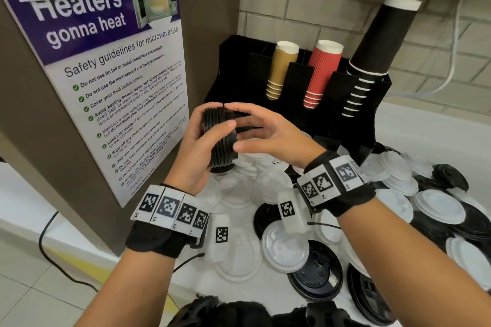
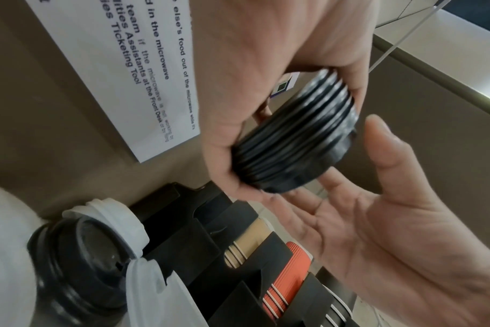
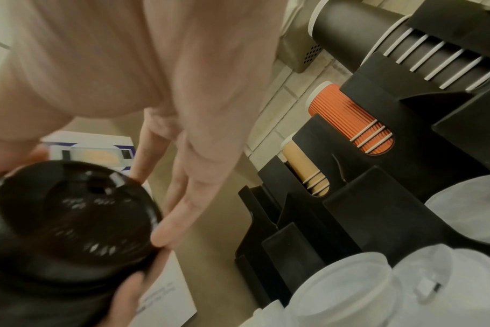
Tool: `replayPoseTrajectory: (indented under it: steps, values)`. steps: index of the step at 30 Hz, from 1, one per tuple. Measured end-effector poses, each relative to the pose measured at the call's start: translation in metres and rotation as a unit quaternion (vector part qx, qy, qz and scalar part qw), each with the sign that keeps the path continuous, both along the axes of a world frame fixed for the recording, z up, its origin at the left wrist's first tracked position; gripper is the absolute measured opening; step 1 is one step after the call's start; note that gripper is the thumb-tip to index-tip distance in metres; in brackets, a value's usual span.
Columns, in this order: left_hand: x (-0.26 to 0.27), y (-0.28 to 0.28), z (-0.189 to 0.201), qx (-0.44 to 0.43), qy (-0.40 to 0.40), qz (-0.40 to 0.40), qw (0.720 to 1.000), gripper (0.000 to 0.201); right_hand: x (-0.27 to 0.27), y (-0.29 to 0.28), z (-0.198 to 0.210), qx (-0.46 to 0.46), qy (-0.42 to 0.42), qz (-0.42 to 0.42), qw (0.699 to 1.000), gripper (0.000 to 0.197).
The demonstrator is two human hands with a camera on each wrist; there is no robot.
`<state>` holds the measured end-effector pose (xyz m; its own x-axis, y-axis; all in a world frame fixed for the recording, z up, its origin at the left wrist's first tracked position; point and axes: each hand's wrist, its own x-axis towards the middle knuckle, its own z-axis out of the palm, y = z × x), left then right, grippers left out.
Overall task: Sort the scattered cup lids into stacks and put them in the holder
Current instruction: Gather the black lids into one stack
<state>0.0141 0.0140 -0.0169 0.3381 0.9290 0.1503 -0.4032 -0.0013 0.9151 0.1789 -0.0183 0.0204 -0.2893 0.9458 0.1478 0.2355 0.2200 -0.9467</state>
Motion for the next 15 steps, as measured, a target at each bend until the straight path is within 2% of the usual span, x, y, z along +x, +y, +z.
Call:
replayPoseTrajectory:
  steps: [2,3,5,7,10,12,13,15]
  values:
    - [-0.003,0.004,0.003,0.006,-0.005,0.05,0.999,0.038,0.002,0.012,0.003,-0.046,-0.006,-0.01,0.999,0.05]
    - [-0.005,0.006,0.005,0.006,-0.009,0.073,0.997,0.033,0.002,0.02,0.005,-0.05,-0.05,-0.036,0.997,0.043]
    - [-0.009,0.009,0.007,0.01,-0.017,0.1,0.995,0.028,-0.003,0.036,0.005,-0.026,-0.214,-0.049,0.975,0.032]
    - [-0.012,0.01,0.008,0.019,-0.019,0.102,0.994,0.027,-0.017,0.047,0.001,-0.019,-0.397,0.023,0.918,0.034]
    - [-0.015,0.011,0.008,0.02,-0.02,0.107,0.994,0.034,-0.045,0.057,-0.009,-0.063,-0.616,0.123,0.776,0.042]
    - [-0.016,0.01,0.009,0.017,-0.023,0.104,0.994,0.039,-0.06,0.062,-0.017,-0.066,-0.699,0.144,0.698,0.042]
    - [-0.017,0.01,0.009,0.014,-0.025,0.103,0.994,0.039,-0.065,0.063,-0.021,-0.075,-0.72,0.142,0.675,0.041]
    - [-0.017,0.009,0.009,0.008,-0.026,0.103,0.994,0.037,-0.068,0.067,-0.03,-0.106,-0.74,0.137,0.649,0.051]
